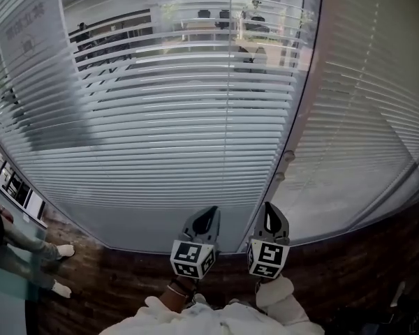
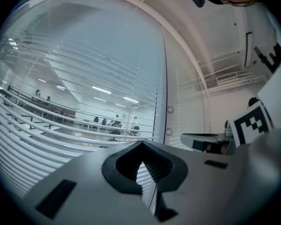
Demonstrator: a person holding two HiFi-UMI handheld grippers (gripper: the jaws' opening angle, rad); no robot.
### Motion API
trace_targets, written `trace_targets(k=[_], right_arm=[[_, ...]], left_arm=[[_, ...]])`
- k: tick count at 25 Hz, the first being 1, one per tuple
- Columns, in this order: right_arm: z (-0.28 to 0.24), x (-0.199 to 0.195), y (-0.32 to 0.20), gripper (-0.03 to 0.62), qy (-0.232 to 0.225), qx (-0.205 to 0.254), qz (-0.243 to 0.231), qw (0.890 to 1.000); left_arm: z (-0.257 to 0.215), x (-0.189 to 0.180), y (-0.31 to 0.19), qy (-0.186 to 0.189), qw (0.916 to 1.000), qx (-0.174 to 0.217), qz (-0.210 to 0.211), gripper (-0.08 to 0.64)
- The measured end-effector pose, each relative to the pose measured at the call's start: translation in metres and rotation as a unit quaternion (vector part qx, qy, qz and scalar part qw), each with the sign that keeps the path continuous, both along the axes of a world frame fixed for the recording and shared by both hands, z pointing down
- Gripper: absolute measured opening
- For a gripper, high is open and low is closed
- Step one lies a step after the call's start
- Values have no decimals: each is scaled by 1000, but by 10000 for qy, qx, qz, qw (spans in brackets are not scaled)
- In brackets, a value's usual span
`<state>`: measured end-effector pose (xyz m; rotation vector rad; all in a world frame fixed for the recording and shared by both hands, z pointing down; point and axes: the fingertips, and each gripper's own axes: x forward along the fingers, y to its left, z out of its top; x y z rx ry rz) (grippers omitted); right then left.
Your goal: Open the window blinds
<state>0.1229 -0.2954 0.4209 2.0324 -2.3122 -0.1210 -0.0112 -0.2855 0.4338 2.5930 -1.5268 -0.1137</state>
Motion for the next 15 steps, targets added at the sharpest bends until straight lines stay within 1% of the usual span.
trace_targets(k=[15], right_arm=[[5,1,5,9,-94,-132,98,9998]], left_arm=[[-6,8,3,12,9999,19,129,-3]])
